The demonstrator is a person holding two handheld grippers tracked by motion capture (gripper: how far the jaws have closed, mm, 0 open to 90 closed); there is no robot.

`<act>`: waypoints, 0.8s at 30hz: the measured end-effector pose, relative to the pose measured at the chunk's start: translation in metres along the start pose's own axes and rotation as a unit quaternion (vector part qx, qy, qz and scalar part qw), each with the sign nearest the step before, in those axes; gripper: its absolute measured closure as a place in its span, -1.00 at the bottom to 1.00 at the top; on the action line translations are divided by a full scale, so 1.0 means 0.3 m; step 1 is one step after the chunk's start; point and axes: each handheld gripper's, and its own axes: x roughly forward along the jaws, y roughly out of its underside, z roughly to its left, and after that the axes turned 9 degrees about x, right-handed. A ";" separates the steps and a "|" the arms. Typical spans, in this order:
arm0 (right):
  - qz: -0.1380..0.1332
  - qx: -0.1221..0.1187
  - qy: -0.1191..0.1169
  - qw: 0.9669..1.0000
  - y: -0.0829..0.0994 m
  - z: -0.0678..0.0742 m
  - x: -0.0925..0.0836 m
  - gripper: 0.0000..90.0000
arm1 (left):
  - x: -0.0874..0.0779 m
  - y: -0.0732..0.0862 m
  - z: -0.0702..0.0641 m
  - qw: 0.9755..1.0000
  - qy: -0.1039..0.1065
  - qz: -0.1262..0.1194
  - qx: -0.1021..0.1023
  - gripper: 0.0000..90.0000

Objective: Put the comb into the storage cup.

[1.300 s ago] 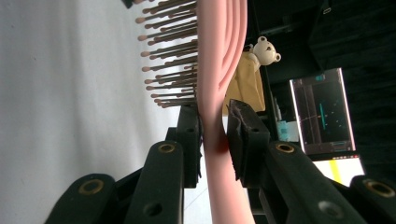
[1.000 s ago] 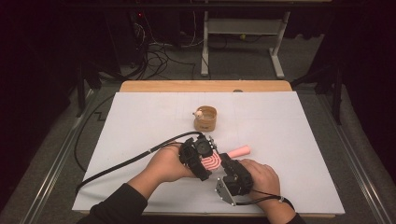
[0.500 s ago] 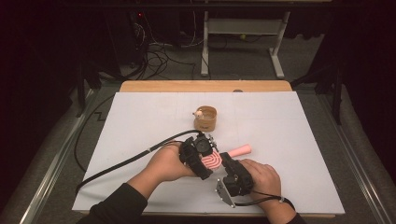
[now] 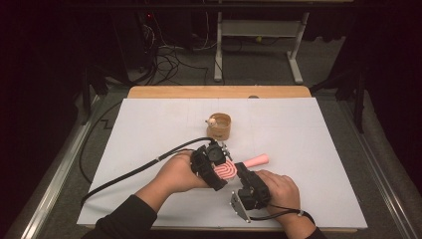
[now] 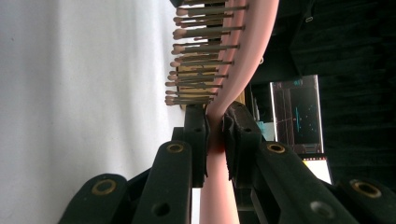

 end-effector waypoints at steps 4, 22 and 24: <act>0.002 -0.002 -0.001 1.000 0.001 -0.002 -0.002 0.82 | -0.003 0.002 -0.001 1.000 -0.006 -0.002 -0.002 -0.63; 0.010 0.010 0.010 1.000 0.013 -0.010 -0.004 0.82 | -0.015 0.027 0.005 1.000 -0.011 0.000 -0.005 -0.88; 0.011 0.011 0.010 1.000 0.014 -0.011 -0.003 0.82 | -0.017 0.029 0.003 1.000 -0.014 0.003 -0.002 -0.88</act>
